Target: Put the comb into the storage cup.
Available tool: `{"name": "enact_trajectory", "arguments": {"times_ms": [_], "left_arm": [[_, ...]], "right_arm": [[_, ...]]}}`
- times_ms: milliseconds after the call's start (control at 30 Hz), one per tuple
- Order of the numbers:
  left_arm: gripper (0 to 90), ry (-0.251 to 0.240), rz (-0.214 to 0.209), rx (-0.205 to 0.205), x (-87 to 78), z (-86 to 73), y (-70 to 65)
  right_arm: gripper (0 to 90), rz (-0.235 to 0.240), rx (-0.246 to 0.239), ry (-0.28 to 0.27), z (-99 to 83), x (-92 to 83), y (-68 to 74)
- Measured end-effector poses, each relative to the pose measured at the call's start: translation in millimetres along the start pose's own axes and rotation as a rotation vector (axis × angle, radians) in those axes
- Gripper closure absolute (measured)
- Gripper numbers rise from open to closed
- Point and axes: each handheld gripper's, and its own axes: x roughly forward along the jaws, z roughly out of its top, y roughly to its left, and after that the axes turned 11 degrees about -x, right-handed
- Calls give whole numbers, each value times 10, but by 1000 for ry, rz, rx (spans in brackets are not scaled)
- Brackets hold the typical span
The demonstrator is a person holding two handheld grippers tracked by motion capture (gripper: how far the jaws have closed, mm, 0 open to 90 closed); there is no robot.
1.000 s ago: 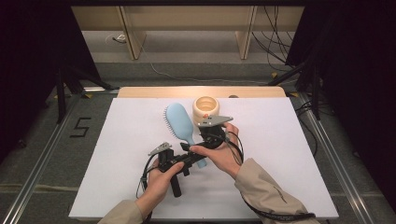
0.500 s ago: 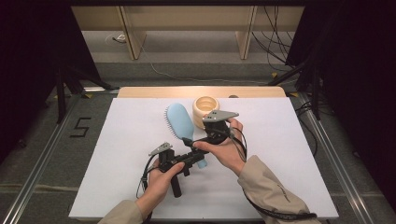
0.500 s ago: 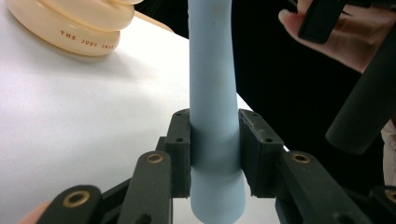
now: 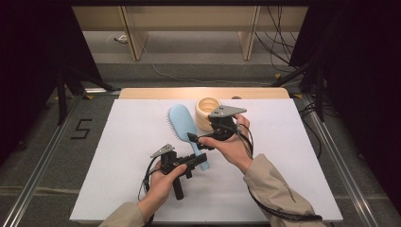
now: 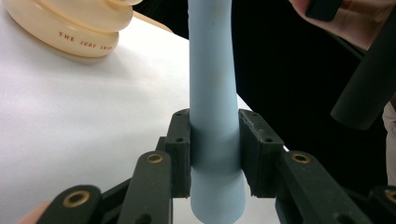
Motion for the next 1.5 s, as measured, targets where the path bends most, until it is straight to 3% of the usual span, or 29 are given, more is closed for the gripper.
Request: {"name": "enact_trajectory", "arguments": {"times_ms": [600, 1500], "left_arm": [[663, 1, -7, 1, 10, 2, -9], [662, 8, -10, 15, 7, -1, -18]], "right_arm": [[5, 30, 13, -17, 207, 151, 1], [4, 67, 20, 29, 518, 429, -16]]}}
